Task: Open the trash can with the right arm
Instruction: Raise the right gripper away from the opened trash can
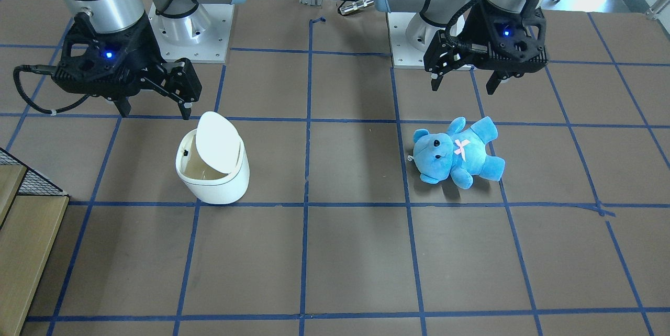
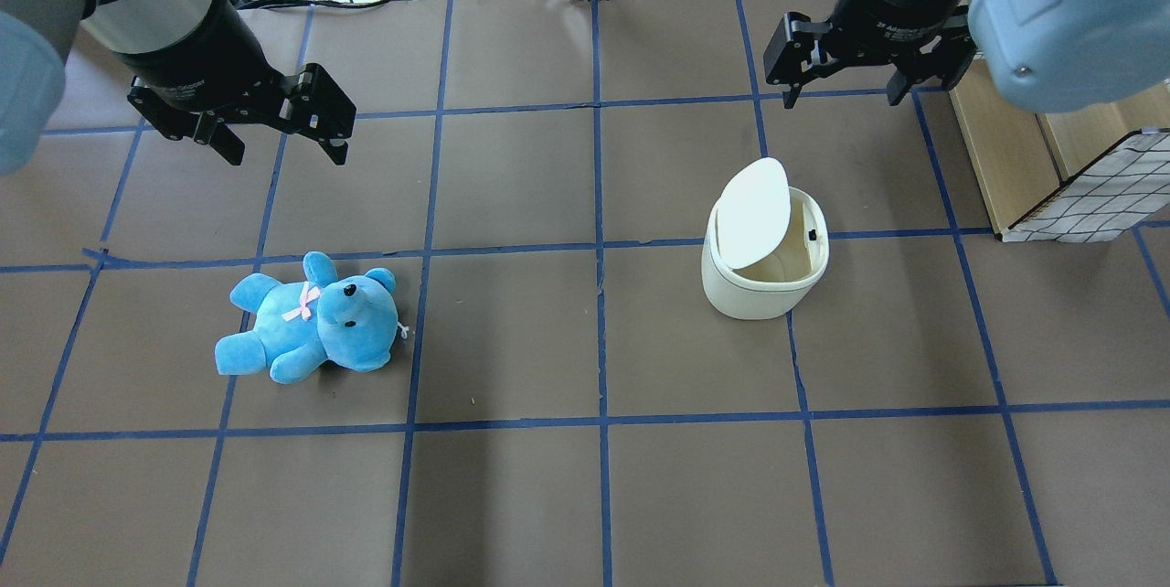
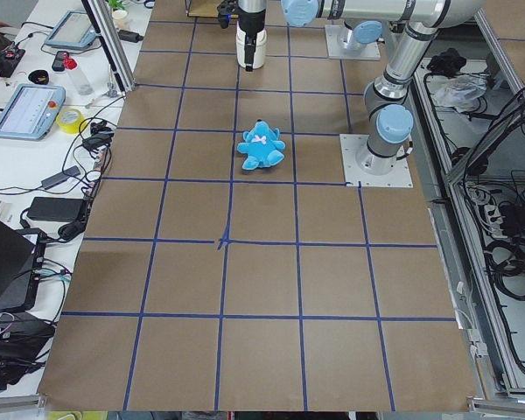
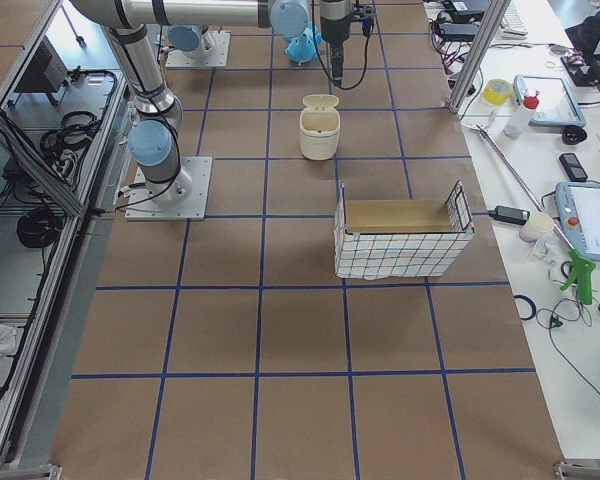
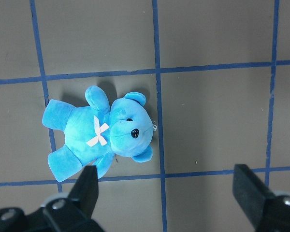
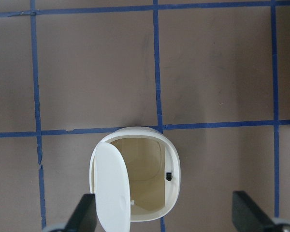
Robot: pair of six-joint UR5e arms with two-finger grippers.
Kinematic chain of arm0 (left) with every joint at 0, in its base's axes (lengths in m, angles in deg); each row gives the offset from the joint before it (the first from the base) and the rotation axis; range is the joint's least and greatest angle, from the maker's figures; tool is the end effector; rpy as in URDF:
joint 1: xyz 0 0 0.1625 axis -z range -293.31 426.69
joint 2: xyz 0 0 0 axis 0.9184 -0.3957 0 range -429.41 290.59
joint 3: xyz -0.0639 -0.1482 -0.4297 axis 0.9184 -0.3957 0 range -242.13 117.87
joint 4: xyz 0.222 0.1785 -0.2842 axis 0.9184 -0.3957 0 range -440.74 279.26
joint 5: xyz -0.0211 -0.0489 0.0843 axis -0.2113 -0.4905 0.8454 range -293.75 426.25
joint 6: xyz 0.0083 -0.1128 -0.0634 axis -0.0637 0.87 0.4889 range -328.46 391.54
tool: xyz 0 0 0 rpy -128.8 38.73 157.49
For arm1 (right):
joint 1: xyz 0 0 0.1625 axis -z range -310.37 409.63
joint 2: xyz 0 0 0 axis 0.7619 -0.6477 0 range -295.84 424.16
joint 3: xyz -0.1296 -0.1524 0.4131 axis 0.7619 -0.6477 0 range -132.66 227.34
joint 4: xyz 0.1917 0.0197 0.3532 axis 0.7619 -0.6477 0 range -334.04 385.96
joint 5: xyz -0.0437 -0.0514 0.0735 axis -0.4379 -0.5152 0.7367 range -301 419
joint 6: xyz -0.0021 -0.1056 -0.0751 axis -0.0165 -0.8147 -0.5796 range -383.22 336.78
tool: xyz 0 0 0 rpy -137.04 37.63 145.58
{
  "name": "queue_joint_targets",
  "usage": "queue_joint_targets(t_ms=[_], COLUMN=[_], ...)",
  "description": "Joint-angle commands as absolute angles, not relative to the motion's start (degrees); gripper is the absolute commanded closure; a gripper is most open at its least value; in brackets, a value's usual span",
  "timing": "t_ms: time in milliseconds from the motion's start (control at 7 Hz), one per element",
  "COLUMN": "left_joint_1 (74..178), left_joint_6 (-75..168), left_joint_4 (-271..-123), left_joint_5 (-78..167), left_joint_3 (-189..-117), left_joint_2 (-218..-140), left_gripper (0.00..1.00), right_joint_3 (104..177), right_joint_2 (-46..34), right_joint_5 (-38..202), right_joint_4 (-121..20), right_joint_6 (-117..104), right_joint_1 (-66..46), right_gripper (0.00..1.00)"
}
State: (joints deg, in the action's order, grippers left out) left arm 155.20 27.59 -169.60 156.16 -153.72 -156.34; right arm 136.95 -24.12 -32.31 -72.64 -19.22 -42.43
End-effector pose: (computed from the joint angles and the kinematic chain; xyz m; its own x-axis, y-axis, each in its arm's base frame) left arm -0.1213 -0.4638 0.5057 -0.9991 0.0430 -0.0017 0.0430 0.9980 -0.0457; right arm 0.1486 -0.5036 0.4966 -0.9992 0.0362 0.0138 0.0342 0.9912 -0.1278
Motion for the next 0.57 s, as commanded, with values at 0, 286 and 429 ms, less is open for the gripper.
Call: queue_joint_targets(t_ms=[0,286,429], left_joint_1=[155.20,155.20,155.20], left_joint_6=[27.59,27.59,27.59], left_joint_4=[-169.60,-169.60,-169.60], left_joint_5=[156.16,156.16,156.16], left_joint_3=[-153.71,-153.71,-153.71], left_joint_2=[-156.33,-156.33,-156.33], left_gripper=[0.00,0.00,0.00], right_joint_3=[135.94,133.83,133.82], right_joint_2=[-24.17,-24.00,-24.00], right_joint_5=[-32.41,-32.41,-32.50], right_joint_4=[-67.77,-65.27,-65.27], right_joint_6=[-19.09,-21.02,-21.03], right_joint_1=[-42.21,-42.30,-42.39], right_gripper=[0.00,0.00,0.00])
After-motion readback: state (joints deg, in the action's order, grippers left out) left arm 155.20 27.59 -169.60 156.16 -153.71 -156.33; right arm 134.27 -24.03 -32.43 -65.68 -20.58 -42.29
